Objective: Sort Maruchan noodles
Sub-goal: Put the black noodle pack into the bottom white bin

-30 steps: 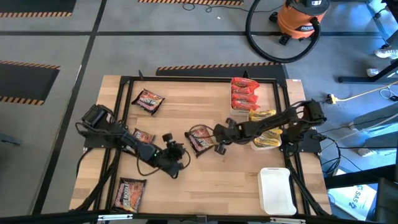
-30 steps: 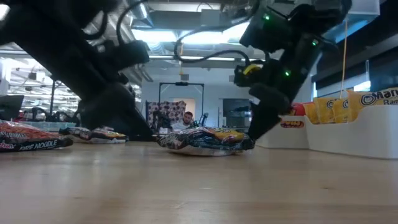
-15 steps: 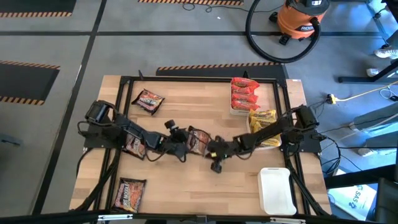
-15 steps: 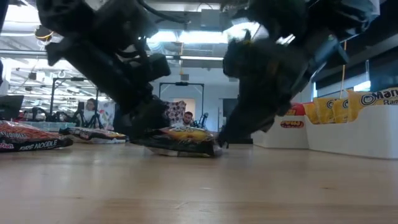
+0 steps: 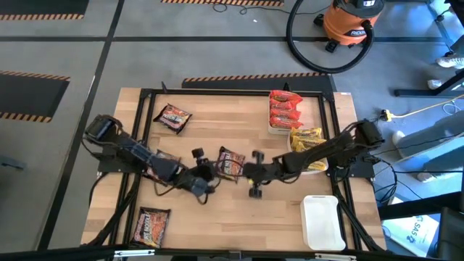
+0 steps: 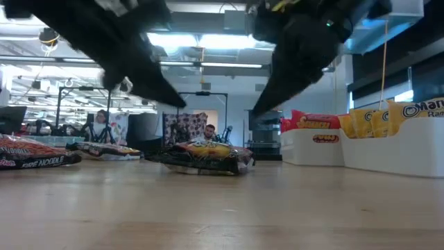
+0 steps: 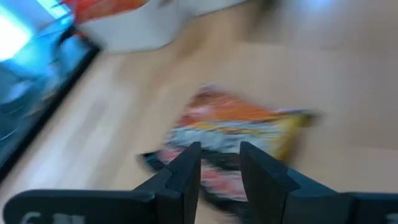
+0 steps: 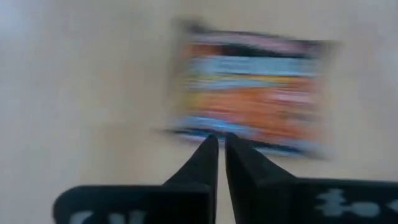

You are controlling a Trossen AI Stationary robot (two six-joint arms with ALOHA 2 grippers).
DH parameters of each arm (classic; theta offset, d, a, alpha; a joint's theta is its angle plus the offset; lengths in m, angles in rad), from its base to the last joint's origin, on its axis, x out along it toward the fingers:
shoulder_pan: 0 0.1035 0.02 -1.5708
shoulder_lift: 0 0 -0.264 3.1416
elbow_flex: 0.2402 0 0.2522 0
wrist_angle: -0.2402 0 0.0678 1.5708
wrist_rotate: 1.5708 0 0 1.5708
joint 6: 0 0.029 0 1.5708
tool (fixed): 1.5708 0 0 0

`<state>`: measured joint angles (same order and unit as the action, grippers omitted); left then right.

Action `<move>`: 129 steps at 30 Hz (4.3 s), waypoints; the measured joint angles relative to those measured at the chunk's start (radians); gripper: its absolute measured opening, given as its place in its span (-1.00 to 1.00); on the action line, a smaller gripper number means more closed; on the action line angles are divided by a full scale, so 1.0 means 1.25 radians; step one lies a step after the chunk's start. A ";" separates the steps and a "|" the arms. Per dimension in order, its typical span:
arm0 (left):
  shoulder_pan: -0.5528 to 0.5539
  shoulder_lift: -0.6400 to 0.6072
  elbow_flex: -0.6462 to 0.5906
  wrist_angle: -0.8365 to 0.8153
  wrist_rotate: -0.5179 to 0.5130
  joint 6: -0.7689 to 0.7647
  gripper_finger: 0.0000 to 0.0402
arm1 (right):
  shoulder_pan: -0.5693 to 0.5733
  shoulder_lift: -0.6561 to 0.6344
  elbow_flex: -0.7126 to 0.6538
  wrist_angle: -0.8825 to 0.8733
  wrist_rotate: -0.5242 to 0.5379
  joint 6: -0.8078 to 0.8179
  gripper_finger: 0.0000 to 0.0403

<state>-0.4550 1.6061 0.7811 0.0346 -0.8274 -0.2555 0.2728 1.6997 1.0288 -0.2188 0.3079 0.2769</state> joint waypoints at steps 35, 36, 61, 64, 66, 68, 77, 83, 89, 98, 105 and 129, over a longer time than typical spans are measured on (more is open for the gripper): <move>-0.025 0.144 0.000 -0.145 -0.009 -0.103 -0.48 | -0.036 0.157 0.019 0.076 -0.162 0.094 -0.94; -0.022 0.144 0.000 -0.146 -0.014 -0.102 -0.48 | -0.026 0.157 0.019 0.076 -0.166 0.094 -0.94; -0.099 0.084 0.001 0.178 0.162 0.043 -0.48 | -0.226 0.109 0.233 -0.136 -0.252 -0.088 -0.68; -0.072 0.121 0.001 0.200 0.188 0.044 -0.48 | -0.249 0.135 0.234 -0.103 -0.297 -0.088 -0.35; -0.057 0.146 -0.001 0.204 0.199 0.039 -0.48 | -0.260 0.154 0.234 -0.088 -0.325 -0.089 -0.11; -0.048 0.163 -0.001 0.188 0.205 0.028 -0.48 | -0.274 0.173 0.234 -0.070 -0.365 -0.088 0.11; -0.038 0.198 0.000 0.195 0.218 0.017 -0.48 | -0.299 0.241 0.234 -0.048 -0.510 -0.083 0.60; -0.034 0.198 -0.002 0.198 0.219 0.013 -0.48 | -0.305 0.273 0.235 0.019 -0.547 -0.061 0.61; -0.030 0.198 -0.003 0.197 0.233 0.009 -0.48 | -0.314 0.312 0.234 0.038 -0.622 -0.034 0.59; -0.024 0.198 -0.007 0.196 0.242 0.003 -0.48 | -0.314 0.340 0.235 0.036 -0.797 0.006 0.59; -0.016 0.198 -0.007 0.195 0.242 0.003 -0.48 | -0.312 0.341 0.234 0.046 -0.892 0.051 0.58; -0.007 0.198 -0.008 0.198 0.259 0.001 -0.48 | -0.207 0.334 0.236 -0.034 -0.754 0.089 0.58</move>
<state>-0.4637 1.8534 0.7715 0.2819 -0.5037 -0.2543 0.0136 2.1174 1.3239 -0.2619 -0.6342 0.3885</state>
